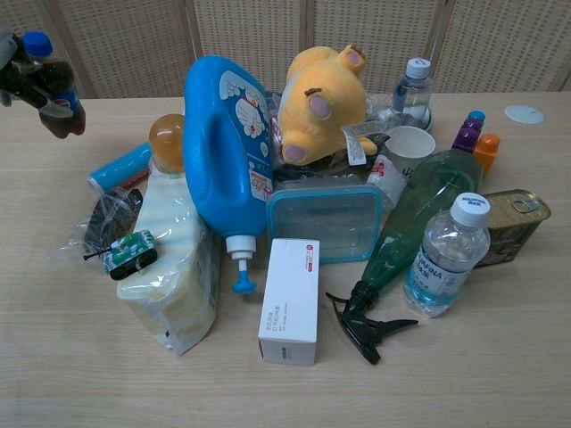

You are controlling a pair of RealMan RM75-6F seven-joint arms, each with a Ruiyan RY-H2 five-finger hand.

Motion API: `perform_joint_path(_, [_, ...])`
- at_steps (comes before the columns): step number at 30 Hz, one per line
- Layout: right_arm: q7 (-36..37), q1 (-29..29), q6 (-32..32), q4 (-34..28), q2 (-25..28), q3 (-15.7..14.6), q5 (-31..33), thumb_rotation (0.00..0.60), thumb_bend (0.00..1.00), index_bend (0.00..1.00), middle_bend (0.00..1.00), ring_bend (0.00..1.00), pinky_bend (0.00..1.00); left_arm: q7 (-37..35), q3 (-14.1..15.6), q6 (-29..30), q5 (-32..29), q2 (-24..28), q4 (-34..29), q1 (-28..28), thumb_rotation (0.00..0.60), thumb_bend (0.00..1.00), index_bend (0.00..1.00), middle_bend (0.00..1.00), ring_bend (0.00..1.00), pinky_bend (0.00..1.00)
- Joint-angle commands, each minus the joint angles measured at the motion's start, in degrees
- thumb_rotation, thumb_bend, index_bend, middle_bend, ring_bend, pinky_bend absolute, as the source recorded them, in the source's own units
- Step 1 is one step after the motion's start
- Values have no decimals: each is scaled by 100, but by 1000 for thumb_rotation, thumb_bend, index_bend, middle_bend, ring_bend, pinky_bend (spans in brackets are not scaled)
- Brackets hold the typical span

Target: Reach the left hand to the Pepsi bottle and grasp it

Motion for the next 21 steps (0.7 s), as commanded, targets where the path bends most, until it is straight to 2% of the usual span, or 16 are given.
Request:
perform_joint_path(1, [5, -6, 12, -9, 8, -2, -7, 505, 0, 0, 0, 0, 0, 289, -175, 375, 64, 534, -810, 71, 600, 158, 857, 810, 613, 679])
perform_joint_path(9, [19, -34, 53, -44, 38, -31, -73, 504, 0, 0, 0, 0, 0, 1368, -675, 995, -115, 1900, -3038, 136, 600, 159, 854, 808, 613, 680])
perform_joint_path(13, [43, -46, 78, -59, 54, -40, -105, 506, 0, 0, 0, 0, 0, 1855, -901, 1173, -282, 2475, -3863, 136, 600, 158, 852, 806, 612, 679])
perform_joint_path(18, [52, -58, 98, -76, 71, -61, -160, 506, 0, 0, 0, 0, 0, 2254, -1117, 1294, -541, 2992, -4518, 97, 600, 158, 850, 805, 613, 677])
perform_joint_path(21, [33, -58, 96, -82, 67, -72, -184, 505, 0, 0, 0, 0, 0, 2395, -1149, 1332, -648, 3162, -4734, 61, 600, 158, 849, 804, 613, 678])
